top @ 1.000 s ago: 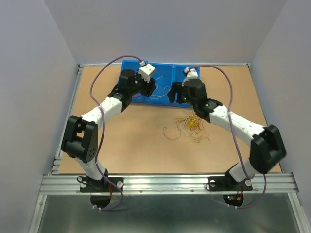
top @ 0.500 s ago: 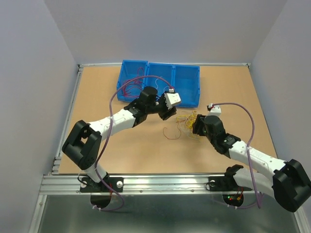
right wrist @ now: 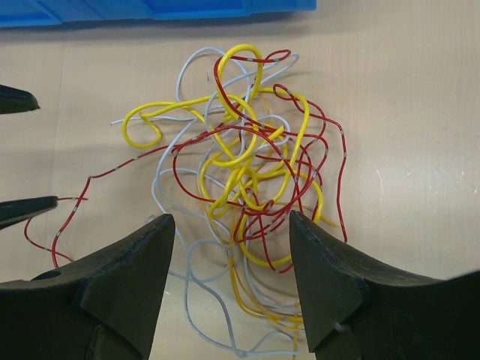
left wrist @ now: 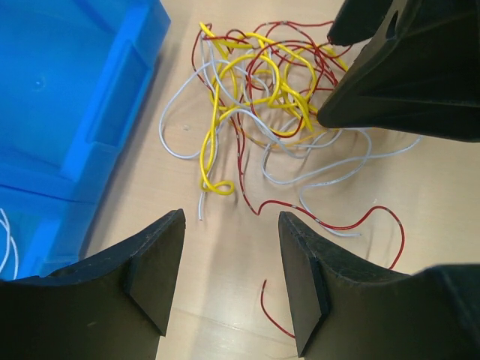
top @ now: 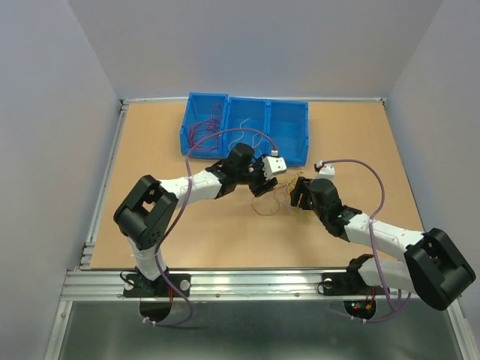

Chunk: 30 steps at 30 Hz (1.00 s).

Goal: Untangle the cables

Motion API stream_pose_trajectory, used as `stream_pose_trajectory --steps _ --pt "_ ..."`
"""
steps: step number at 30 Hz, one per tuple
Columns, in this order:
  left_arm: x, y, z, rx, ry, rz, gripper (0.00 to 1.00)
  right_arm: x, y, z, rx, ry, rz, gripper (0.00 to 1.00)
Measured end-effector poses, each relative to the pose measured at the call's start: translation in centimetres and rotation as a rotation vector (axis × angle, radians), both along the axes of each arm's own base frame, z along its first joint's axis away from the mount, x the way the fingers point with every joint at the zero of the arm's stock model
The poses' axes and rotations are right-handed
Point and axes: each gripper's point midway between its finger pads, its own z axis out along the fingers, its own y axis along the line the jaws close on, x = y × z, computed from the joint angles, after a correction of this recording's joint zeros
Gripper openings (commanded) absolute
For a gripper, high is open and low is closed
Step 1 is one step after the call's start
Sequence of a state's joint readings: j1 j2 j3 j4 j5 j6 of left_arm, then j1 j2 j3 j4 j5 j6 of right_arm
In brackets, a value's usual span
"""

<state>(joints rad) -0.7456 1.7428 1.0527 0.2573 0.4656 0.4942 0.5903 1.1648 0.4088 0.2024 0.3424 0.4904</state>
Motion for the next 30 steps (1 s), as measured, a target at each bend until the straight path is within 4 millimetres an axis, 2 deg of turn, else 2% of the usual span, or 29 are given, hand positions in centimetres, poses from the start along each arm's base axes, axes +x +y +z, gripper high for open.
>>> stream_pose_trajectory --steps 2,6,7,11,17,24,27,28,29,30 --pt "-0.1 0.0 -0.7 0.015 0.015 -0.001 0.64 0.3 0.2 0.0 0.007 -0.008 0.001 0.65" --pt "-0.4 -0.1 -1.8 0.037 0.034 -0.008 0.66 0.8 0.5 -0.7 0.008 -0.008 -0.002 0.53" --pt "-0.4 0.0 -2.0 0.042 0.035 -0.010 0.66 0.8 0.5 -0.9 0.004 -0.004 -0.004 0.45" --pt "-0.9 -0.1 -2.4 0.063 0.025 -0.035 0.67 1.1 0.4 -1.3 -0.002 -0.003 -0.014 0.26" --pt "-1.8 -0.7 -2.8 0.090 -0.007 -0.084 0.71 0.7 0.1 -1.4 0.006 -0.019 -0.017 0.23" --pt "-2.1 -1.0 -4.8 0.149 -0.019 -0.086 0.70 0.7 0.2 -0.7 0.025 -0.044 -0.013 0.18" --pt "-1.9 -2.2 -5.6 0.167 -0.037 -0.080 0.43 0.7 0.3 -0.5 0.031 -0.048 -0.010 0.16" --pt "-1.9 -2.6 -5.6 0.169 -0.048 -0.081 0.16 0.7 0.4 -0.4 0.034 -0.052 -0.008 0.15" --pt "-2.0 -3.0 -5.6 0.167 -0.060 -0.081 0.03 0.7 0.4 -0.3 0.038 -0.056 -0.007 0.15" --pt "-2.2 -3.3 -5.5 0.168 -0.073 -0.087 0.00 0.8 0.4 -0.2 0.042 -0.061 -0.007 0.15"
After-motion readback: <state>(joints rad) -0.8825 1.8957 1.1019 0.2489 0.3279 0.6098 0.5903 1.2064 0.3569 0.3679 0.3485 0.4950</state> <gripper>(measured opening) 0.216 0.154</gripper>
